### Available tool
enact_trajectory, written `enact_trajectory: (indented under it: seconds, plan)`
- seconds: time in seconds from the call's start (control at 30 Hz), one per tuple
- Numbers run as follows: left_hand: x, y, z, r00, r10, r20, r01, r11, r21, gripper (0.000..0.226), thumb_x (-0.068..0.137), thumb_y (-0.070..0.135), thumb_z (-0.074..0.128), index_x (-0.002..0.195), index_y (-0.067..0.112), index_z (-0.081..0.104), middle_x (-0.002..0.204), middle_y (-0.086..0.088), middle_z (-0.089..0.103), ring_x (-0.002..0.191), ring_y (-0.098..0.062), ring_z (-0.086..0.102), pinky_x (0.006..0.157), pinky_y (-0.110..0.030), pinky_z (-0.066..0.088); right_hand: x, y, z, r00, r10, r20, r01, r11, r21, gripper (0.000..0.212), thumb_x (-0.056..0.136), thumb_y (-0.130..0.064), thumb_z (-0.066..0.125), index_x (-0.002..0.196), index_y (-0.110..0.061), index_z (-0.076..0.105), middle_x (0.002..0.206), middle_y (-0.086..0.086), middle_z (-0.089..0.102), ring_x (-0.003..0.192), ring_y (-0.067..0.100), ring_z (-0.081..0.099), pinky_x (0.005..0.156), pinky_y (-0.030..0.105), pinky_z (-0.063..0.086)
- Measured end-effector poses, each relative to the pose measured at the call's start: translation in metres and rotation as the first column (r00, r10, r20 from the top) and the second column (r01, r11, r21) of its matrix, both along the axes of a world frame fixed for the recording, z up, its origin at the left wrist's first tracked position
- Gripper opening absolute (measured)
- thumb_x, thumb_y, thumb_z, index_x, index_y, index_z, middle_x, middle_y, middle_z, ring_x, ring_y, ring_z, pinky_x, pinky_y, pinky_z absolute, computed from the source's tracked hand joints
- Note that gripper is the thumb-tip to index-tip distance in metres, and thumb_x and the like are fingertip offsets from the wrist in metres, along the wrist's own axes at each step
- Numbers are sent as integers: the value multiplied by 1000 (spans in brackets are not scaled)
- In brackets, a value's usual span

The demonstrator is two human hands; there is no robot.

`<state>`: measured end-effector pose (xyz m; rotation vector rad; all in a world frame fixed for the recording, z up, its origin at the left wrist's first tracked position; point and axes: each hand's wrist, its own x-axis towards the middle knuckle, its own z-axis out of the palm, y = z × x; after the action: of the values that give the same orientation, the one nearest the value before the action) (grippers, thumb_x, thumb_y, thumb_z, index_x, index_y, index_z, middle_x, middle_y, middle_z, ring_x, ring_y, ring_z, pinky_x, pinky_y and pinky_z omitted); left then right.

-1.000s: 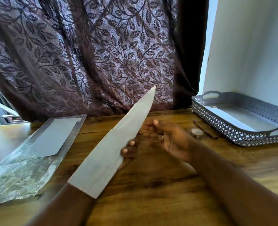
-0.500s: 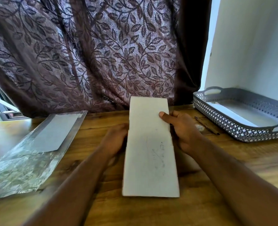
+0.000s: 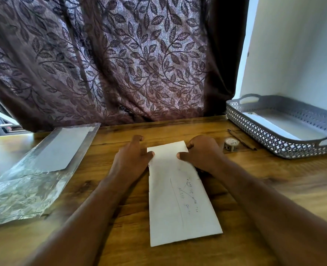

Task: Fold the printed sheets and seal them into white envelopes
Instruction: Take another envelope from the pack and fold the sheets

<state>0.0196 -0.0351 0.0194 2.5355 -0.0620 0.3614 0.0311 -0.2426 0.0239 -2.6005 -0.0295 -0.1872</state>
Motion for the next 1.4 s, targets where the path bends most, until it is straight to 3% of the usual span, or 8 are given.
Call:
enact_trajectory:
  seconds: [0.1, 0.4, 0.6, 0.83, 0.97, 1.07, 1.23, 1.4]
  plan:
    - [1, 1, 0, 1000, -4, 13, 3, 1000, 28, 50, 96, 38, 63, 138, 20, 45, 122, -5, 70, 106, -24, 65, 79, -29, 43, 1, -1, -2, 996, -27, 87, 39, 989, -142, 35, 86, -51, 70, 97, -18, 68, 89, -2, 67, 82, 18, 63, 67, 31, 54]
    - [2, -17, -7, 967, -117, 228, 101, 992, 81, 35, 95, 33, 65, 128, 24, 58, 107, 2, 67, 84, -11, 57, 63, -23, 48, -8, -81, 26, 921, -196, 337, 210, 978, -6, 12, 91, -12, 64, 96, -14, 74, 91, 2, 69, 81, 17, 58, 76, 29, 43]
    - [4, -16, -12, 941, -185, 285, 172, 983, 71, 29, 94, 27, 66, 123, 24, 63, 101, 9, 63, 85, -8, 54, 64, -20, 44, -7, -104, 19, 968, -215, 130, 225, 972, -65, 33, 76, -35, 83, 93, -24, 58, 94, -1, 57, 90, 20, 53, 74, 32, 36]
    - [7, -11, -14, 932, -197, 304, 198, 980, 29, 26, 93, 25, 67, 119, 26, 64, 100, 11, 64, 87, -6, 55, 68, -21, 46, -2, -100, 9, 979, -184, 83, 193, 973, -129, 23, 81, -24, 82, 98, -16, 68, 103, 5, 68, 93, 24, 60, 77, 30, 41]
    - [7, -13, -12, 934, -202, 295, 234, 969, -80, 22, 93, 23, 68, 115, 23, 67, 96, 13, 65, 81, -4, 56, 66, -16, 43, -4, -86, 12, 994, -59, 96, 39, 978, 205, 20, 80, -17, 83, 92, -13, 68, 93, -6, 67, 83, 11, 62, 69, 28, 46]
    - [6, -15, -9, 944, -215, 251, 277, 929, -246, 20, 93, 25, 69, 113, 22, 68, 95, 13, 68, 84, -6, 63, 66, -19, 51, -11, -63, 15, 987, 115, 111, -155, 860, 486, 26, 79, 3, 79, 100, -5, 65, 99, -2, 73, 89, 12, 71, 68, 24, 57]
    - [3, -19, -7, 924, -337, 179, 381, 830, -408, 32, 90, 29, 72, 120, 21, 66, 101, 8, 71, 91, -14, 68, 65, -37, 63, -14, -37, 11, 936, 338, 99, -326, 722, 610, 48, 74, 13, 78, 113, -6, 58, 105, 9, 76, 95, 17, 74, 78, 26, 60]
    - [2, -23, -9, 891, -413, 190, 455, 822, -343, 44, 82, 24, 81, 123, 21, 67, 104, 11, 71, 82, -2, 68, 70, -33, 62, -13, -28, 8, 911, 402, 98, -371, 690, 621, 55, 75, 12, 78, 119, -11, 55, 109, 10, 76, 100, 22, 74, 86, 33, 60]
